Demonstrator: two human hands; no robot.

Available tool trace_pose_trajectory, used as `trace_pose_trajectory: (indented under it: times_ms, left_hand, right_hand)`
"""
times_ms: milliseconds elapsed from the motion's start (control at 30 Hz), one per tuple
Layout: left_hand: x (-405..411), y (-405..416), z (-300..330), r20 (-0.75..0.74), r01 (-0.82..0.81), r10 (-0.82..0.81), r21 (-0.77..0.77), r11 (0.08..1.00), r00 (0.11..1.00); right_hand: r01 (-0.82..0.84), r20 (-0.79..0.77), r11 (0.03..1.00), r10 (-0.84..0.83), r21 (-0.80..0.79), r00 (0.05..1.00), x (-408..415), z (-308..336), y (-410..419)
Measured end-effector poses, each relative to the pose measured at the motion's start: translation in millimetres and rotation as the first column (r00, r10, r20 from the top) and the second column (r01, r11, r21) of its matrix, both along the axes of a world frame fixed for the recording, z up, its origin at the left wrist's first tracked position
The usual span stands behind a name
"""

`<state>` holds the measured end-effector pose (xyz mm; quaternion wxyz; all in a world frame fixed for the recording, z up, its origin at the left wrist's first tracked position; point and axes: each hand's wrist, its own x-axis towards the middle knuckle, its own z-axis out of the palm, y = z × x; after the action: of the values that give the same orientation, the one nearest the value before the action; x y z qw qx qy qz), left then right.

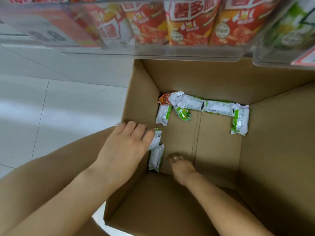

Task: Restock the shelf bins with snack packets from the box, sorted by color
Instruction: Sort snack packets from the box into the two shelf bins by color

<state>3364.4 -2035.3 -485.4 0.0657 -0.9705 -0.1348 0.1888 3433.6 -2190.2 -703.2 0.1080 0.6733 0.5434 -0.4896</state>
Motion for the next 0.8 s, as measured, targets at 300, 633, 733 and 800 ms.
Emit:
trace_pose_trajectory:
  times_ms: [300, 633, 733, 800]
  left_hand:
    - [32, 52, -5, -0.129, 0.085, -0.078, 0.048, 0.995, 0.989]
    - [40, 48, -2, -0.049, 0.054, -0.055, -0.019, 0.998, 0.997]
    - [54, 36, 9, -0.088, -0.029, 0.017, -0.136, 0.99, 0.996]
    - [62, 29, 23, -0.043, -0.12, 0.112, -0.293, 0.948, 0.993]
  right_hand:
    - [-0.685, 0.276, 0.717, 0.637, 0.133, 0.72, -23, -40, 55]
    - [-0.511, 0.279, 0.843, 0.538, -0.168, 0.796, 5, -28, 8]
    - [-0.064, 0.165, 0.984, 0.091, -0.165, 0.982, 21, -9, -17]
    - [0.331, 0.018, 0.922, -0.335, -0.199, 0.942, 37, 19, -23]
